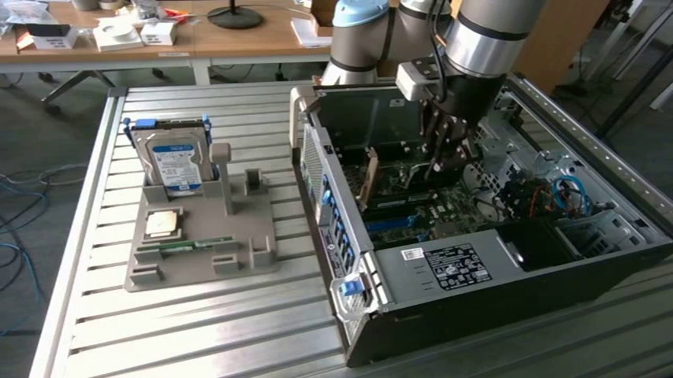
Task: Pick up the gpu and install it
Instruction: 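Insert the gpu into the slot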
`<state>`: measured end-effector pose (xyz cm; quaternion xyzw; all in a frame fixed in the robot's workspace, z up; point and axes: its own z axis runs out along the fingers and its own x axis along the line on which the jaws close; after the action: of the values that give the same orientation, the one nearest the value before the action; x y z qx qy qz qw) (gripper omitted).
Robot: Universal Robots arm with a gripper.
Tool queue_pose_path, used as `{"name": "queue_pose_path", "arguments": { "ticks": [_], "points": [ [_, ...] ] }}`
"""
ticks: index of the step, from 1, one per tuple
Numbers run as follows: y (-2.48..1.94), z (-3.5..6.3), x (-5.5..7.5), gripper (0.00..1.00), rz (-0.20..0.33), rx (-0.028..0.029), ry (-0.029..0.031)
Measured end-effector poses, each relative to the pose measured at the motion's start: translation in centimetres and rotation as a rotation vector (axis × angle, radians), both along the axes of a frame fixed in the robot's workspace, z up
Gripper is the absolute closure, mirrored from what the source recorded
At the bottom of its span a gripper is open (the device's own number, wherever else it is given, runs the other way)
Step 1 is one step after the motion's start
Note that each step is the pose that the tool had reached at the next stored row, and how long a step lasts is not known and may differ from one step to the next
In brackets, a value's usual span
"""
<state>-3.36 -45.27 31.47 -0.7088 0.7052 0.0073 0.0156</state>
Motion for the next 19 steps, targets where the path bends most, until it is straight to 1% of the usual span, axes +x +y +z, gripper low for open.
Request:
{"name": "queue_pose_path", "arguments": {
  "ticks": [4, 8, 16, 19],
  "points": [
    [0.00, -0.44, -0.03, 0.74, 0.000, -0.0001, -0.0020],
    [0.00, -0.71, -0.03, 0.74, 0.000, -0.0001, -0.0023],
    [0.00, -0.77, -0.03, 0.74, 0.000, -0.0001, -0.0023],
    [0.00, -0.94, -0.03, 0.74, 0.000, 0.0001, -0.0024]
  ]
}}
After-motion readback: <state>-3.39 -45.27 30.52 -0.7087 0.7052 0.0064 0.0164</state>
